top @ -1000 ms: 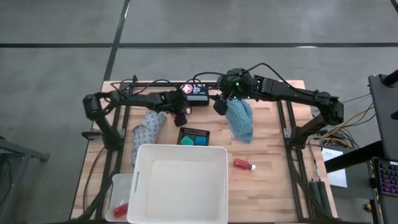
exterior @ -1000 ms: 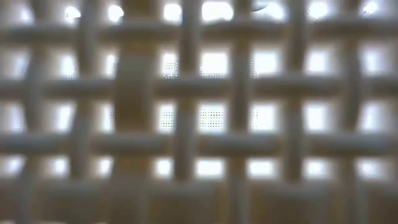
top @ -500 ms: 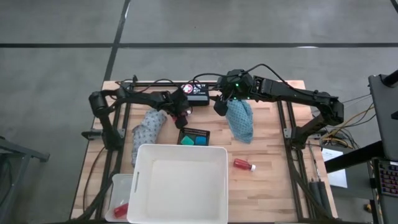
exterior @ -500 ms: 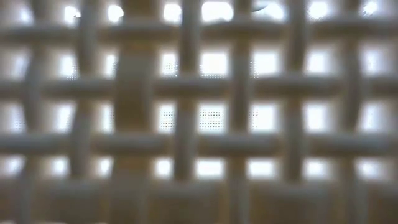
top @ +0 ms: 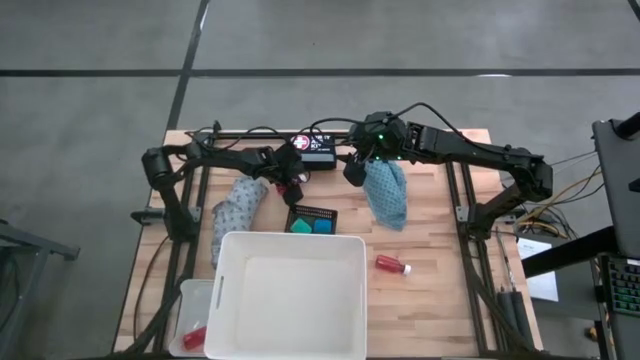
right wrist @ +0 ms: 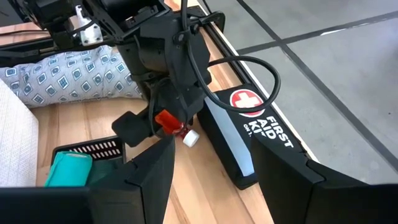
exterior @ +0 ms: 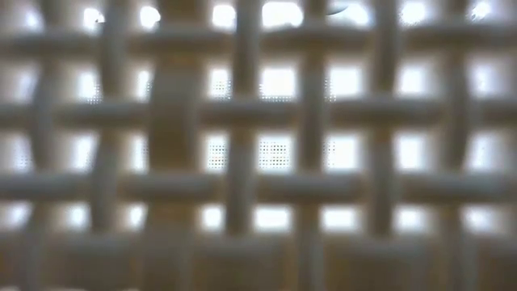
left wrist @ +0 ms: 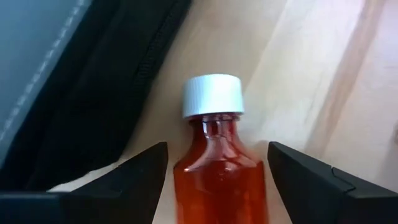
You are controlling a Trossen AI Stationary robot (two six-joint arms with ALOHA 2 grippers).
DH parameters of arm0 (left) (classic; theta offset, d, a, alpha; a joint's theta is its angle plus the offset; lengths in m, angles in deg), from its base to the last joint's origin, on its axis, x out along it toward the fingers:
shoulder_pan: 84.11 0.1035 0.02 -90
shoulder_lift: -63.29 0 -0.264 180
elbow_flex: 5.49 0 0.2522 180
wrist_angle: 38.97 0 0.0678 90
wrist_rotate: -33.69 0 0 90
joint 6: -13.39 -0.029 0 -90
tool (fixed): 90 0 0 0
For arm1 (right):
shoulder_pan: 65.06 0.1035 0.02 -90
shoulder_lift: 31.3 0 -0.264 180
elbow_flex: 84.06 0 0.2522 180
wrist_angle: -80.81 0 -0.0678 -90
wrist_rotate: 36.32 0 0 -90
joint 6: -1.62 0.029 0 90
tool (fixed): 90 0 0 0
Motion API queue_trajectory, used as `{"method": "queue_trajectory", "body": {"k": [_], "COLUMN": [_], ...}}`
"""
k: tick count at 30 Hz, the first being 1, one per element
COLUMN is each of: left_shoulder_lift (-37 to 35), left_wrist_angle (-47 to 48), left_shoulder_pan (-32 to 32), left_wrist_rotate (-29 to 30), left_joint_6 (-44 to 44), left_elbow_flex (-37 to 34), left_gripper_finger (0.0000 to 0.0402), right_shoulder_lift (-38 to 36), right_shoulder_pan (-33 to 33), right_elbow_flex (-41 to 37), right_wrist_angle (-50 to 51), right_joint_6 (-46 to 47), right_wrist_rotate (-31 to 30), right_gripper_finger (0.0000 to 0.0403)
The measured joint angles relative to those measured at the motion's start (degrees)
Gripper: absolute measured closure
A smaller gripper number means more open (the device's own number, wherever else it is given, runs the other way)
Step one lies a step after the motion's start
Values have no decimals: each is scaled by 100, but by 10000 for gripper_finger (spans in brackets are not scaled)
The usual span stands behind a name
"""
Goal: Pick & Place Medicine items
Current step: Put the right red medicine bottle into the white bin
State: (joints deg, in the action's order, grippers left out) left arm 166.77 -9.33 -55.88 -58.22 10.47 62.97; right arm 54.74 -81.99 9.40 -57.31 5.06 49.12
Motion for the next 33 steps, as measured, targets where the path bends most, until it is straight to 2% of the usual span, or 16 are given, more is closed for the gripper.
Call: {"method": "queue_trajectory", "body": {"k": [5, 13, 19, 25, 33], "left_shoulder_lift": [6, -4, -9, -64, -66], "left_wrist_angle": [21, 24, 28, 42, 39], "left_shoulder_pan": [-2, -2, -2, -2, -2], "left_wrist_rotate": [59, 62, 61, 37, 39], "left_joint_6": [0, 109, 641, 636, 620], "left_elbow_flex": [0, 4, 6, 11, 11], "left_gripper_finger": [133, 224, 223, 183, 225], "right_shoulder_lift": [0, 0, 0, 0, 0], "right_shoulder_pan": [0, 0, 0, 0, 0], "right_elbow_flex": [0, 0, 0, 0, 0], "right_wrist_angle": [0, -2, -2, -4, -7], "right_joint_6": [0, -2, -2, -56, -92], "right_wrist_rotate": [0, 0, 0, 0, 0], "right_gripper_finger": [199, 199, 199, 200, 200]}}
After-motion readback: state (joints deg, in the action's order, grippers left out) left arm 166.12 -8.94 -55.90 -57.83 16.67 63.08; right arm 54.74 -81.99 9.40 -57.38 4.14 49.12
